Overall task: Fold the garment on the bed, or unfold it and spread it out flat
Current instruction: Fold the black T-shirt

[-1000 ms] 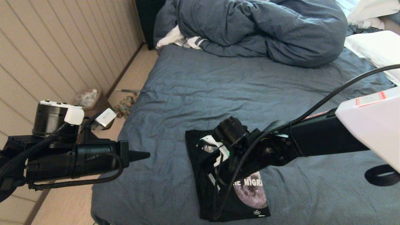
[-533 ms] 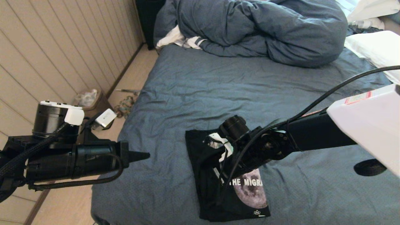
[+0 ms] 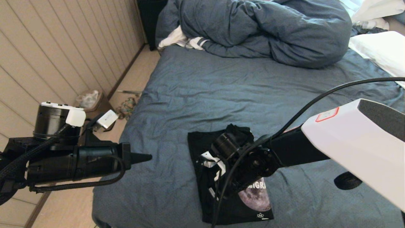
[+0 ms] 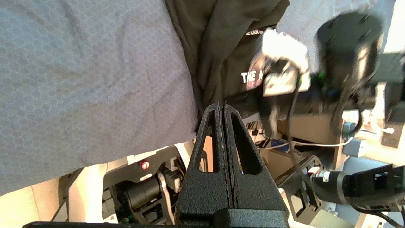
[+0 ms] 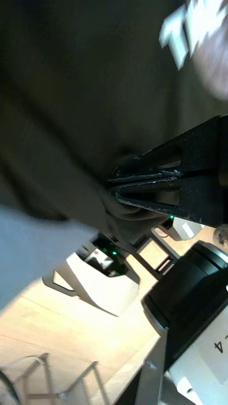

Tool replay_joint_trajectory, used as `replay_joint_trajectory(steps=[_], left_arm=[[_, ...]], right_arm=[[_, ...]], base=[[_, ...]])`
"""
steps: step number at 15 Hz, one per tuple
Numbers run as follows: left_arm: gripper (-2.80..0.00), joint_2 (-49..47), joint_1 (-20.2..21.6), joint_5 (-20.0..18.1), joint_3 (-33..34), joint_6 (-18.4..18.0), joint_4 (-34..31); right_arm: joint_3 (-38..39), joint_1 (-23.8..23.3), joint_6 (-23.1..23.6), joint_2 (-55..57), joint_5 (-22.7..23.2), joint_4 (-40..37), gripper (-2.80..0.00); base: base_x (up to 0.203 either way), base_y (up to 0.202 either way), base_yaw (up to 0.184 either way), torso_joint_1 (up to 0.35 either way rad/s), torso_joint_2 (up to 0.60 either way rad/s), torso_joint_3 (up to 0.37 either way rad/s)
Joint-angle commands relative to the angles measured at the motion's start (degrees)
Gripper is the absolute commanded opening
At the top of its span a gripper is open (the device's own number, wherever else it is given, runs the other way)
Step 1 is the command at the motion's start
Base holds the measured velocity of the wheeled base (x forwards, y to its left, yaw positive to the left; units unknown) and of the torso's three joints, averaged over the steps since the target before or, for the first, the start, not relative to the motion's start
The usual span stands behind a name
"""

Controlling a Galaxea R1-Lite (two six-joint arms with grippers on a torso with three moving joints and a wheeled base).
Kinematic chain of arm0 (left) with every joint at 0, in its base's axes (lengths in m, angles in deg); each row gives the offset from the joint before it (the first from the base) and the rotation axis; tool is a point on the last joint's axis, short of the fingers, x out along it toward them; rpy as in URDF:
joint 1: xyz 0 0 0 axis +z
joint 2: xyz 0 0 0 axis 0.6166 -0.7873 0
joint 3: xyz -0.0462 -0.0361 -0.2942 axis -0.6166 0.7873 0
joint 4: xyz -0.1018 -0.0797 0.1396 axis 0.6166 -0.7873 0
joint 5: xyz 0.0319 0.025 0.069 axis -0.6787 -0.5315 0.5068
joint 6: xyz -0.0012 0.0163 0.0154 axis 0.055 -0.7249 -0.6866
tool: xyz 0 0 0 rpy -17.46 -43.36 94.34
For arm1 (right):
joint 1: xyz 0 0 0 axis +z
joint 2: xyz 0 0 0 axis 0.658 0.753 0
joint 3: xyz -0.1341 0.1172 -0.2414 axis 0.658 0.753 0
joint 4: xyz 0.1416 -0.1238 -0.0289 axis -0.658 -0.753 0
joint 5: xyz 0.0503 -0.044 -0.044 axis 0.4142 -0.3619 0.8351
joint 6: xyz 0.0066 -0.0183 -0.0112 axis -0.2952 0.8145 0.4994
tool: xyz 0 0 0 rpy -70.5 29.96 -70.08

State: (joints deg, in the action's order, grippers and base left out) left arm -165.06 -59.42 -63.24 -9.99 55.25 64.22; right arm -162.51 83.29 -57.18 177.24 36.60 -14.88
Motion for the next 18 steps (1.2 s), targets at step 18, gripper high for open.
replay_joint_trajectory(steps=[18], left_arm=[[-2.8, 2.2, 0.0, -0.2, 0.1, 1.6, -0.2]], right_arm=[[-3.4, -13.1, -0.1, -12.3, -1.9, -0.2, -2.8]], base=[[0.0, 0.0, 0.0, 0.0, 0.0, 0.0]])
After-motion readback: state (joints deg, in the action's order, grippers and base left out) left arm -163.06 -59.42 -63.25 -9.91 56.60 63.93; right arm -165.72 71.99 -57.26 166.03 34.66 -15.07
